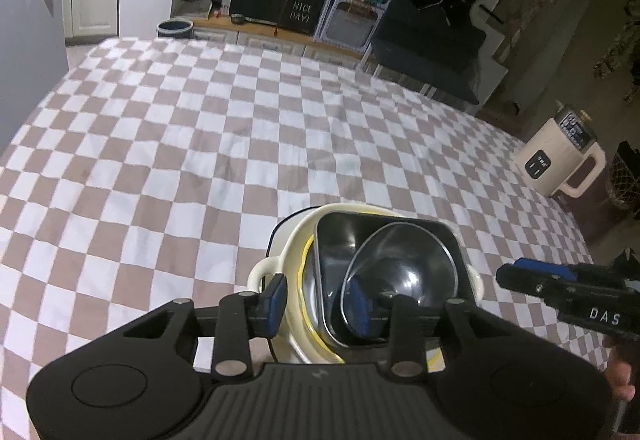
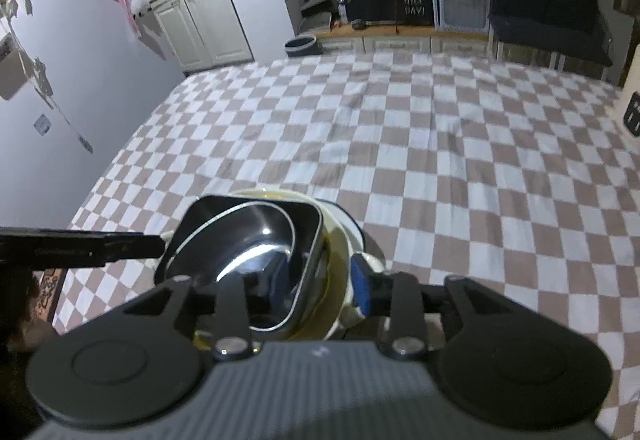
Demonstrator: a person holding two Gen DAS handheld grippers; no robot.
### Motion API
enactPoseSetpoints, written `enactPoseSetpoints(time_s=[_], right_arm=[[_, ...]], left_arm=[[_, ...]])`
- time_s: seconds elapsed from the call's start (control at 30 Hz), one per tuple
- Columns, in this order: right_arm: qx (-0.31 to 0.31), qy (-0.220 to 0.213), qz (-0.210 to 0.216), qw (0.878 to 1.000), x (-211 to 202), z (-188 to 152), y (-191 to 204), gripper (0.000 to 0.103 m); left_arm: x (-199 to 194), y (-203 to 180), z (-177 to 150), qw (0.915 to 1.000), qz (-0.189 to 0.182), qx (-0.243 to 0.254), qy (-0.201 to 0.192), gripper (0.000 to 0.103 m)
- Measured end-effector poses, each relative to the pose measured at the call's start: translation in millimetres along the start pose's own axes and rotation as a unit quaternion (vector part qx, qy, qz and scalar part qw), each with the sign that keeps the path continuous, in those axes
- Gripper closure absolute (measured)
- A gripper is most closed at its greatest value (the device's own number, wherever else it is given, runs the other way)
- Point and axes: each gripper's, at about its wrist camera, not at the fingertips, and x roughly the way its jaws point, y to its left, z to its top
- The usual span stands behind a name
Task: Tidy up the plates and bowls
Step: 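Open both grippers and pull them back from the tray rims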
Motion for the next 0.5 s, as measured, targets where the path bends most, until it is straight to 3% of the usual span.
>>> enactPoseSetpoints(time_s=[0.37, 0.5], right_arm=[[0.002, -0.093, -0.026, 0.995, -66, -11, 13, 0.027], [0.007, -0.123, -0.031, 0.992, -88, -22, 17, 0.022]], left_arm=[[-58, -11, -10, 0.9972, 0.027, 0.025, -0.066, 0.021], [-79, -14, -16, 0.9953, 0.024, 0.023, -0.091, 0.006]])
